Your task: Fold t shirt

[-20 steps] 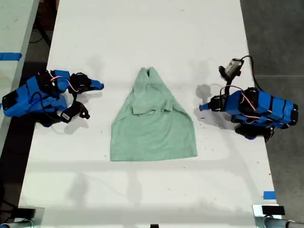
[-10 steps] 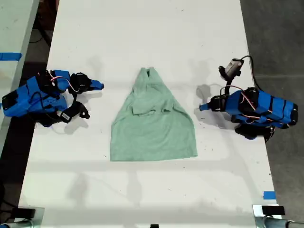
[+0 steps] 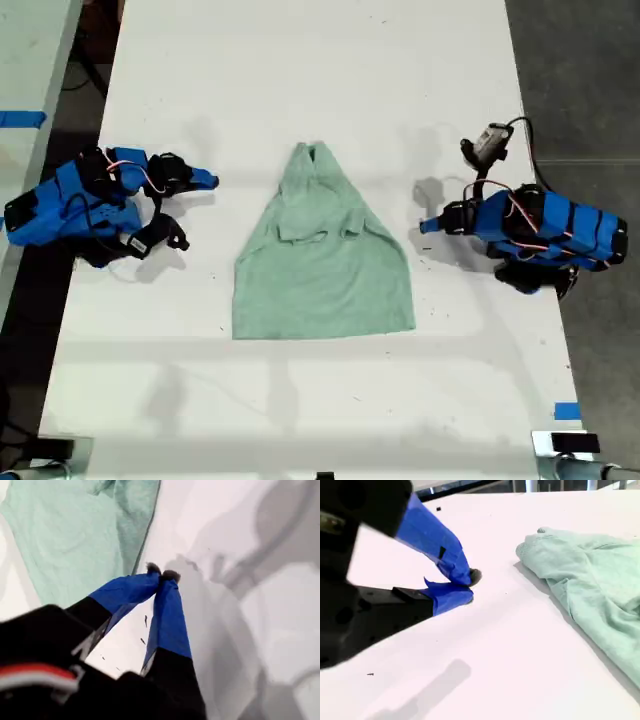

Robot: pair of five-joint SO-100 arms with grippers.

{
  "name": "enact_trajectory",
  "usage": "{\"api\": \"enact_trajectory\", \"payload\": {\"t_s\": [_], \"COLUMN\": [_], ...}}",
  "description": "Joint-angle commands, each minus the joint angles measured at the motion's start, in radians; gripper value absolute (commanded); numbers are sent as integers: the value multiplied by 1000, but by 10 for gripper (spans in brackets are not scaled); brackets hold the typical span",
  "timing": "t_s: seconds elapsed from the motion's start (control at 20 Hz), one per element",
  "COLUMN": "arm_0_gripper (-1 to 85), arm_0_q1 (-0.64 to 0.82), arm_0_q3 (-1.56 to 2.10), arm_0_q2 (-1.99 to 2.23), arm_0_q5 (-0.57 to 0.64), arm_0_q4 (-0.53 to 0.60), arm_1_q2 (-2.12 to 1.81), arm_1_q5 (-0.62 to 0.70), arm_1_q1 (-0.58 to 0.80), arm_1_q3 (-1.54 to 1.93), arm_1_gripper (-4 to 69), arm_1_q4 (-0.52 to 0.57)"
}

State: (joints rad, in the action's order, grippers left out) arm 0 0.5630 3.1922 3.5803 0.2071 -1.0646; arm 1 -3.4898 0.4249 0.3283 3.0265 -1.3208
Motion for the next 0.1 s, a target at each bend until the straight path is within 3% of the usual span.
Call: {"api": "enact_trajectory", "payload": {"t_s": [0.0, 0.05], "arm_0_gripper": [-1, -1], "arm_0_q1": [14, 14], "arm_0_q3": [12, 12], "arm_0_q2": [8, 8], "arm_0_q5": [-14, -14], "arm_0_q4": [-2, -2], "arm_1_q2": [-9, -9], "arm_1_q5": [-2, -2], "arm_1_q1": [-12, -12], "arm_1_q3": [83, 83], "arm_1_gripper": [12, 12], "arm_1_q4": [-6, -6]}}
